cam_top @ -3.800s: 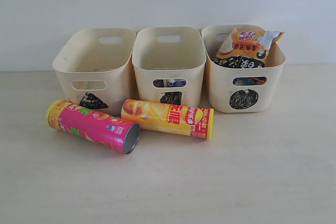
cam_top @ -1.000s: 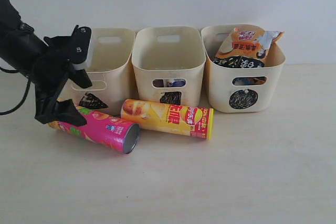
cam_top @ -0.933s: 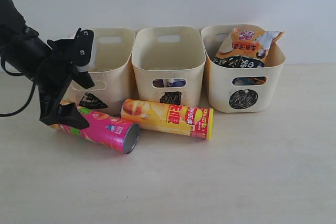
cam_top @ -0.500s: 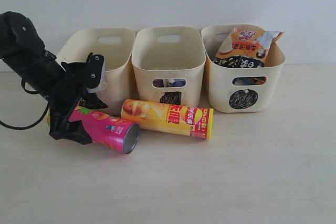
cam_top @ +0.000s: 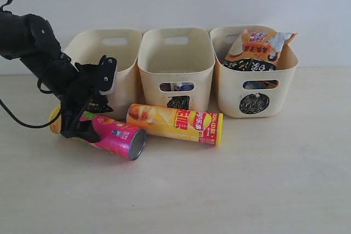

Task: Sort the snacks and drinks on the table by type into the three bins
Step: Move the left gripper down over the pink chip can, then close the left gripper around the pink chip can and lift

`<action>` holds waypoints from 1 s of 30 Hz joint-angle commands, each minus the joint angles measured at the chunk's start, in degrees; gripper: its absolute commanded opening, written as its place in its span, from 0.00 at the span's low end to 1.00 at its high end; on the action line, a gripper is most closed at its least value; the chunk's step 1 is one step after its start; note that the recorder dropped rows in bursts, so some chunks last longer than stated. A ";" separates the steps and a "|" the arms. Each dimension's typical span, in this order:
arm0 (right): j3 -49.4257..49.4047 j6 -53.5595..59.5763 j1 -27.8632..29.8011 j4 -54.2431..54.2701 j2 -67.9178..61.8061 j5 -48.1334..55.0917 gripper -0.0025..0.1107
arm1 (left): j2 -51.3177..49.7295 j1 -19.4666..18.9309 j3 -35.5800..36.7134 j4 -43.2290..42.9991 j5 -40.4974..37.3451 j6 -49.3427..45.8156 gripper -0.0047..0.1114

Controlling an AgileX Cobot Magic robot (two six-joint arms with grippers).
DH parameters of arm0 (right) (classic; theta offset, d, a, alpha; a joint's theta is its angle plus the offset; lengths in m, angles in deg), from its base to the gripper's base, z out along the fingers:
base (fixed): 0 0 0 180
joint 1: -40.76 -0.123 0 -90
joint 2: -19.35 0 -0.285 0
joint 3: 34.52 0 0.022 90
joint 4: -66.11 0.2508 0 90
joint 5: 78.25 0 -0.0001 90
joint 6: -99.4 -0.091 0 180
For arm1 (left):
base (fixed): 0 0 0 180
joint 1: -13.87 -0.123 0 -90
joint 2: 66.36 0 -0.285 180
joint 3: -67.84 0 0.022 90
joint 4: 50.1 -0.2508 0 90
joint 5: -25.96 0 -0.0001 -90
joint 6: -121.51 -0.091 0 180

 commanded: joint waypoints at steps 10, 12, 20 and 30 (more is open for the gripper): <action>0.04 -0.03 0.10 0.06 0.38 -0.17 0.02 | 3.00 2.47 0.66 -4.49 -2.39 5.33 0.77; 0.04 -0.03 0.10 0.06 0.38 -0.17 0.02 | 4.45 2.47 0.66 -4.49 -3.87 5.33 0.77; 0.04 -0.03 0.10 0.06 0.38 -0.17 0.02 | 5.10 2.82 0.66 -4.49 -9.09 5.33 0.77; 0.04 -0.03 0.10 0.06 0.38 -0.17 0.02 | 5.63 5.14 2.93 -8.47 -6.51 4.72 0.76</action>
